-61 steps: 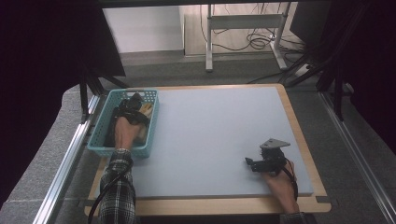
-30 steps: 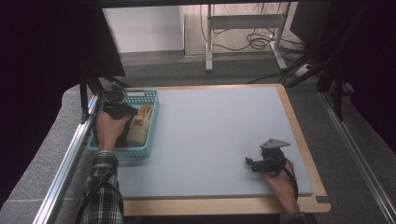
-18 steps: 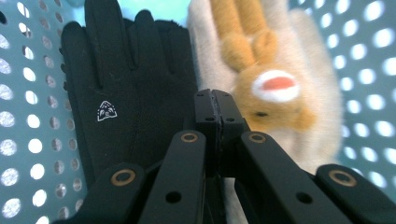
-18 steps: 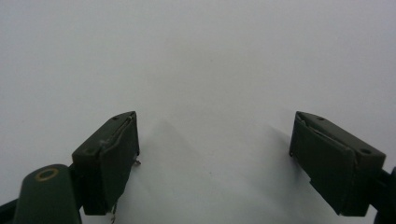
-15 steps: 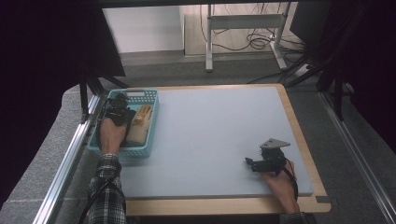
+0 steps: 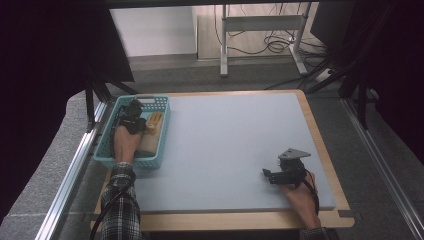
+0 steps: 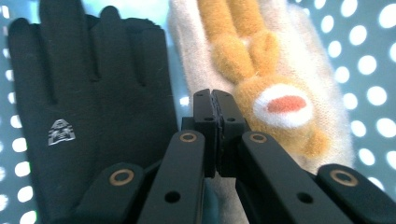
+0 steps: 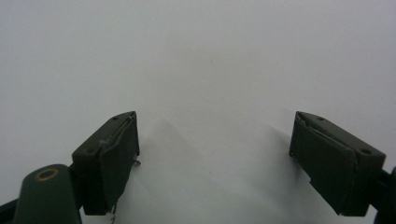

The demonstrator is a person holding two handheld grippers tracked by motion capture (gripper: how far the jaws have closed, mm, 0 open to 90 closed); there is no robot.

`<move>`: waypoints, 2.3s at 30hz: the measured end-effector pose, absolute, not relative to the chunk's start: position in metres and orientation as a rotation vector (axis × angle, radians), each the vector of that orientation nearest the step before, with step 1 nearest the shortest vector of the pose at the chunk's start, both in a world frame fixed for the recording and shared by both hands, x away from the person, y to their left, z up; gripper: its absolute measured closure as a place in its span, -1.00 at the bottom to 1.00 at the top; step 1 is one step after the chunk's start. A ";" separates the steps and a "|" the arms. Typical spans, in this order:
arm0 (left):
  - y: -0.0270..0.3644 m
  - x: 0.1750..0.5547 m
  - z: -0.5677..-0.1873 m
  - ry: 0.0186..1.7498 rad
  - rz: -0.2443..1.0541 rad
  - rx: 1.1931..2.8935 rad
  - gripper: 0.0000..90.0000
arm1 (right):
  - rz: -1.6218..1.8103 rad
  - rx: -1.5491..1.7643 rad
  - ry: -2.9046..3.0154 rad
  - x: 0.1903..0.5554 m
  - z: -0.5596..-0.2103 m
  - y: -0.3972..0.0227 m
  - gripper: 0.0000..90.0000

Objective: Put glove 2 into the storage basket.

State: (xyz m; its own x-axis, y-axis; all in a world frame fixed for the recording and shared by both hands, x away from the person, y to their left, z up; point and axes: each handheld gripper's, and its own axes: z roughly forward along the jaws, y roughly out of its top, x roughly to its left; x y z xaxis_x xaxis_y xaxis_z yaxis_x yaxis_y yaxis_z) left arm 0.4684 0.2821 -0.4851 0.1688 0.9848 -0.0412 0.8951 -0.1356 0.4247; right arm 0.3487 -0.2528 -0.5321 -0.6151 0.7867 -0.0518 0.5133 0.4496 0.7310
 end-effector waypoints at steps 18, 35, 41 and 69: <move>0.274 0.467 -0.489 1.744 0.278 2.108 1.00 | 0.976 1.099 2.321 0.349 -0.532 -0.253 -0.66; 0.293 0.454 -0.468 1.746 0.487 2.041 0.17 | 0.974 1.099 2.320 0.349 -0.532 -0.253 -0.66; 0.299 0.447 -0.463 1.728 0.490 2.014 0.01 | 0.974 1.100 2.320 0.348 -0.532 -0.253 -0.66; 0.302 0.420 -0.452 1.606 0.466 1.931 -0.69 | 0.974 1.098 2.319 0.348 -0.532 -0.253 -0.66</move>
